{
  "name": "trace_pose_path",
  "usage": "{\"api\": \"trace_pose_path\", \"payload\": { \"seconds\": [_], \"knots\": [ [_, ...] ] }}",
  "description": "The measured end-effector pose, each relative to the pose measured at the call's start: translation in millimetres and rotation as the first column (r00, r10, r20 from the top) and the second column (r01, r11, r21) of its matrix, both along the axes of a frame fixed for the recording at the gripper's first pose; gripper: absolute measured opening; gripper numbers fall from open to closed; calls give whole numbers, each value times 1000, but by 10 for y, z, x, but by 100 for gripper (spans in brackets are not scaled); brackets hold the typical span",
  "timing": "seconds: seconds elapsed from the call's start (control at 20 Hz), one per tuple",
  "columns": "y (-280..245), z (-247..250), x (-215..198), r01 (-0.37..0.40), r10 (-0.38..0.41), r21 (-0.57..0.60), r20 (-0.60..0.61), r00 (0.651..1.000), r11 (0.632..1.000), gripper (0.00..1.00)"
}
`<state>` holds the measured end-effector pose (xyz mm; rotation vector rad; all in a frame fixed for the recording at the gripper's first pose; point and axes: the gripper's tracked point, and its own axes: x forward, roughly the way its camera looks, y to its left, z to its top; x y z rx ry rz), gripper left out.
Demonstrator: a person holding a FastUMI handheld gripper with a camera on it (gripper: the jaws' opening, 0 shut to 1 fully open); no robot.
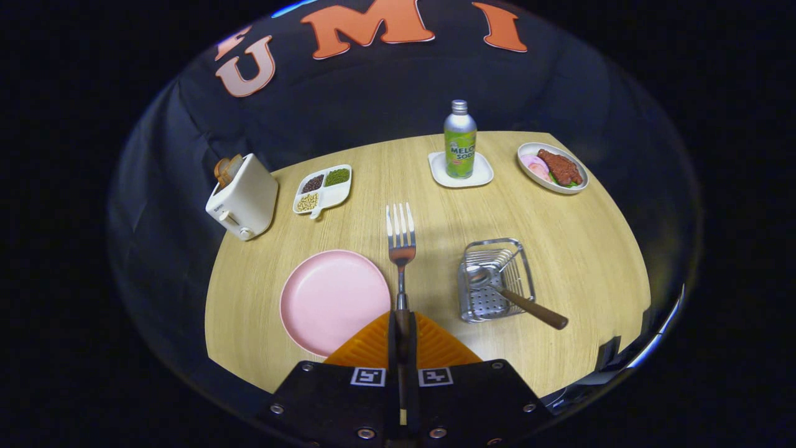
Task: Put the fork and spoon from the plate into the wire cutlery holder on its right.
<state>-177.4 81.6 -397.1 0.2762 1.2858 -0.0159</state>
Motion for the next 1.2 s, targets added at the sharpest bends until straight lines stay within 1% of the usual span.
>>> {"api": "trace_pose_path", "payload": {
  "seconds": [0.3,0.4,0.55,0.75,0.9,1.05,1.15,1.2],
  "knots": [
    [-489,113,-146,8,-9,-50,-30,1000,999,5],
    [-615,123,-246,-3,-1,-69,-49,999,998,5],
    [-667,108,-317,-25,19,-55,-95,995,998,5],
    [-693,37,-349,-79,71,-51,-150,986,996,5],
    [-727,-41,-370,-105,92,-46,-227,970,993,5],
    [-746,-123,-419,-156,135,-52,-290,947,986,5],
    [-760,-147,-437,-172,152,-36,-319,936,984,5],
    [-747,-171,-477,-173,155,-19,-352,923,985,5]
  ]
}}
